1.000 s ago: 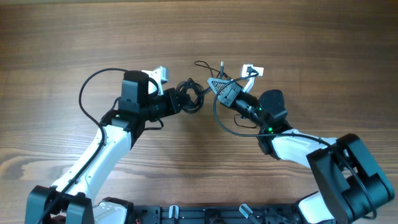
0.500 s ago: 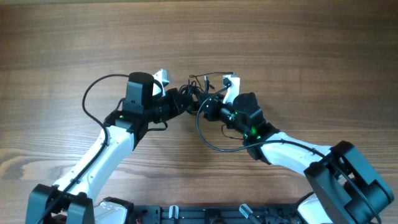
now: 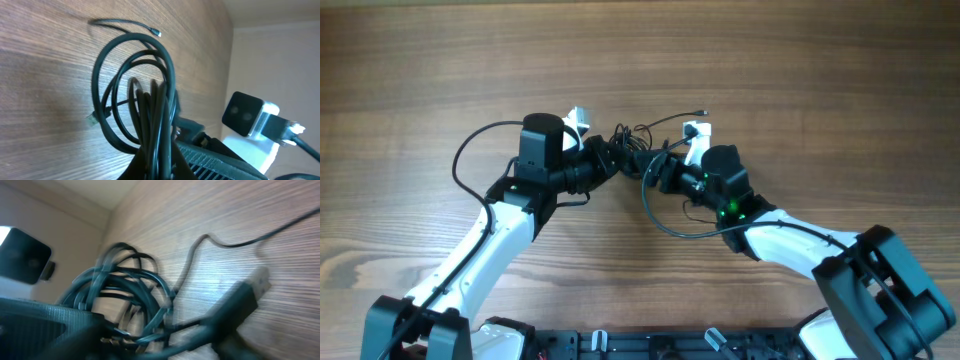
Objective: Untangle cables
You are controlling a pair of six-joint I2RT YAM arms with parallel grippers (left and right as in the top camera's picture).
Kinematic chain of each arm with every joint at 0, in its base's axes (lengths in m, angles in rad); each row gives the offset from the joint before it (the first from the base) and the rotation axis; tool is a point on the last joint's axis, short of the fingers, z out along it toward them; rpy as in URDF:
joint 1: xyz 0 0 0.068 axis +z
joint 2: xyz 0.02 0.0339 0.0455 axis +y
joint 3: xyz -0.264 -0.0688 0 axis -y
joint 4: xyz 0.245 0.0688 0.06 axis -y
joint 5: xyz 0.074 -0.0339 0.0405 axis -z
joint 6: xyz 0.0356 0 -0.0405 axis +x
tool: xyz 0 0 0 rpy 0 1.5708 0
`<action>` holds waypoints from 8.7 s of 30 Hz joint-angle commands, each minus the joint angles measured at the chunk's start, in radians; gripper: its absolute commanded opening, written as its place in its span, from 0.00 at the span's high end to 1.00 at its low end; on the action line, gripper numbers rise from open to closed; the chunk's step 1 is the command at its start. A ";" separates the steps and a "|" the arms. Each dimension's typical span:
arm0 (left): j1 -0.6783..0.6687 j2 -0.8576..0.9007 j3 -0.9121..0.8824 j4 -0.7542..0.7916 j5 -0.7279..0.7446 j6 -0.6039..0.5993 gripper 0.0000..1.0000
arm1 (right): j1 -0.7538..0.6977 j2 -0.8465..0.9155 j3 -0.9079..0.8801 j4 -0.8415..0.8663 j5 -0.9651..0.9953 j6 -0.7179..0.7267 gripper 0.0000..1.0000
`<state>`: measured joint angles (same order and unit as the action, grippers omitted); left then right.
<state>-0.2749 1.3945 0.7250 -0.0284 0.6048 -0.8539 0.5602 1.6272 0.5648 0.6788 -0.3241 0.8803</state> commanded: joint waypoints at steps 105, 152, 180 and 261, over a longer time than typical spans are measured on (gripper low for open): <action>0.325 -0.005 0.014 0.130 0.028 -1.308 0.96 | 0.103 0.103 0.011 -0.372 -0.342 0.141 0.81; 0.252 -0.005 0.014 0.095 0.392 0.157 0.96 | -0.128 0.103 0.011 -0.101 -0.569 0.062 0.00; 0.133 -0.005 0.014 -0.007 0.650 0.675 0.96 | -0.343 0.103 0.011 0.297 -0.924 0.220 0.15; 0.017 -0.005 0.014 -0.082 -0.102 -0.198 0.42 | -0.023 0.103 0.011 0.166 0.077 0.404 0.96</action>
<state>-0.2607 1.4006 0.7307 -0.1043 0.5304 -1.0546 0.5343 1.7290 0.5755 0.8192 -0.3241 1.4227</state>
